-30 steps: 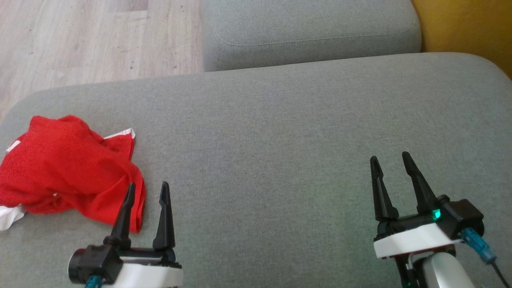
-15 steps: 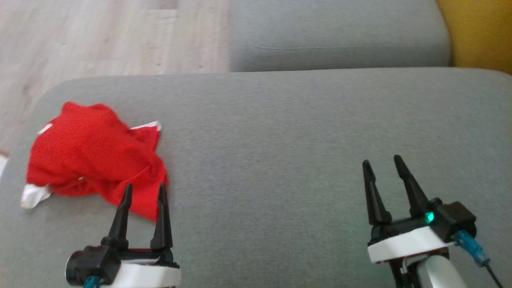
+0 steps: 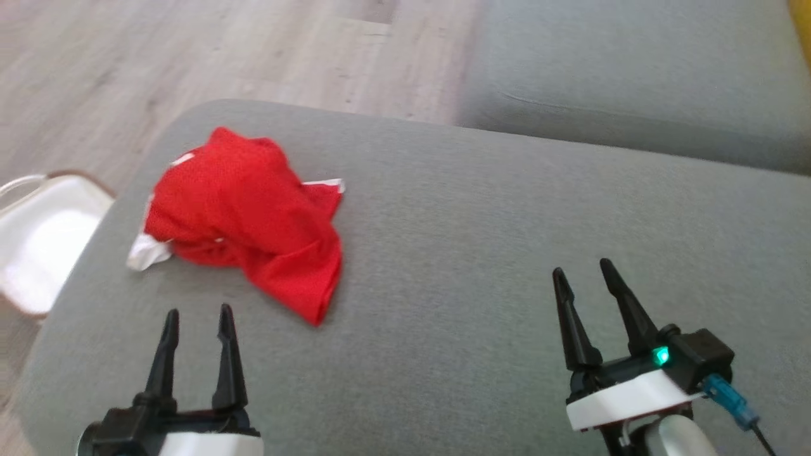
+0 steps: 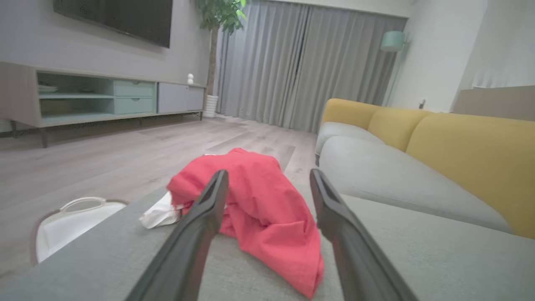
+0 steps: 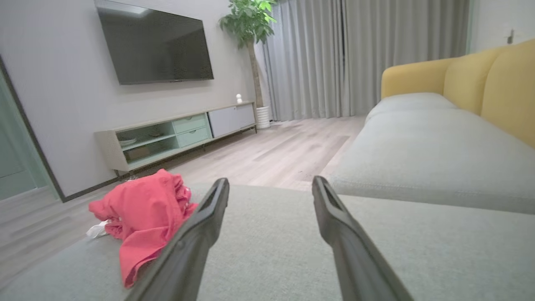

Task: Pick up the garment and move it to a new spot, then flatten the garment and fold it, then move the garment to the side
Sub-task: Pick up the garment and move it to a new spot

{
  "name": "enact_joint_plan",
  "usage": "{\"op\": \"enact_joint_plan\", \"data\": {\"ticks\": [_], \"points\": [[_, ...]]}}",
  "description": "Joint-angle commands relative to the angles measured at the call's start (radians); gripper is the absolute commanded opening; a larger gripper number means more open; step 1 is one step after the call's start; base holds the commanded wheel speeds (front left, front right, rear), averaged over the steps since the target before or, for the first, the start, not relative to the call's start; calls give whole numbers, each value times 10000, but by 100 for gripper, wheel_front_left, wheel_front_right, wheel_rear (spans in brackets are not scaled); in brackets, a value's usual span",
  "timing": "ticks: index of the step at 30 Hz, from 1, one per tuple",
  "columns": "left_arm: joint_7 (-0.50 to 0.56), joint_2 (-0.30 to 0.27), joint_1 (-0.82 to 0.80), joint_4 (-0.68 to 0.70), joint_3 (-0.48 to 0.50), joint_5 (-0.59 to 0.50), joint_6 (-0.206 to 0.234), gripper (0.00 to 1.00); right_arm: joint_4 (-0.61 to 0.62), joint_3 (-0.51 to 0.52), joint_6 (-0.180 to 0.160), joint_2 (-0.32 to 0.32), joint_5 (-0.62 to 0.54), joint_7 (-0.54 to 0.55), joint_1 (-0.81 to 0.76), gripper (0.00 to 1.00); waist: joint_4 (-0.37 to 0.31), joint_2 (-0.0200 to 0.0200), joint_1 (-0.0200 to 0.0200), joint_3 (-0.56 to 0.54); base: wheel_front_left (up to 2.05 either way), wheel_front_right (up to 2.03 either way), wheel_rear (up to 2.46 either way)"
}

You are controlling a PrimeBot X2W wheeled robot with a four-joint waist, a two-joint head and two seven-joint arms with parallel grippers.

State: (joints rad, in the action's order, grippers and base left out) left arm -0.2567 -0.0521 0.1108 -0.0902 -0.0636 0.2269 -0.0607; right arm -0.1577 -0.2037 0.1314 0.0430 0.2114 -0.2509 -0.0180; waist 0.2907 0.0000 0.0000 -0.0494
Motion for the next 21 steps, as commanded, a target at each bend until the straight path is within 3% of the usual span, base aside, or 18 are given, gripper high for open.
{"op": "enact_joint_plan", "data": {"ticks": [1,10,21], "points": [[-51,18,-330,351,325,-123,63,100,282,-252,-7,72,50,-109,152,100,247,0,0,-95,0,0,0],[-51,18,-158,404,465,-138,36,100,231,-357,-7,72,143,-109,84,100,620,0,0,-190,0,0,0],[-51,-168,-952,278,1242,-612,-243,100,321,-239,-7,72,-70,-109,190,100,249,0,0,450,0,0,0]]}}
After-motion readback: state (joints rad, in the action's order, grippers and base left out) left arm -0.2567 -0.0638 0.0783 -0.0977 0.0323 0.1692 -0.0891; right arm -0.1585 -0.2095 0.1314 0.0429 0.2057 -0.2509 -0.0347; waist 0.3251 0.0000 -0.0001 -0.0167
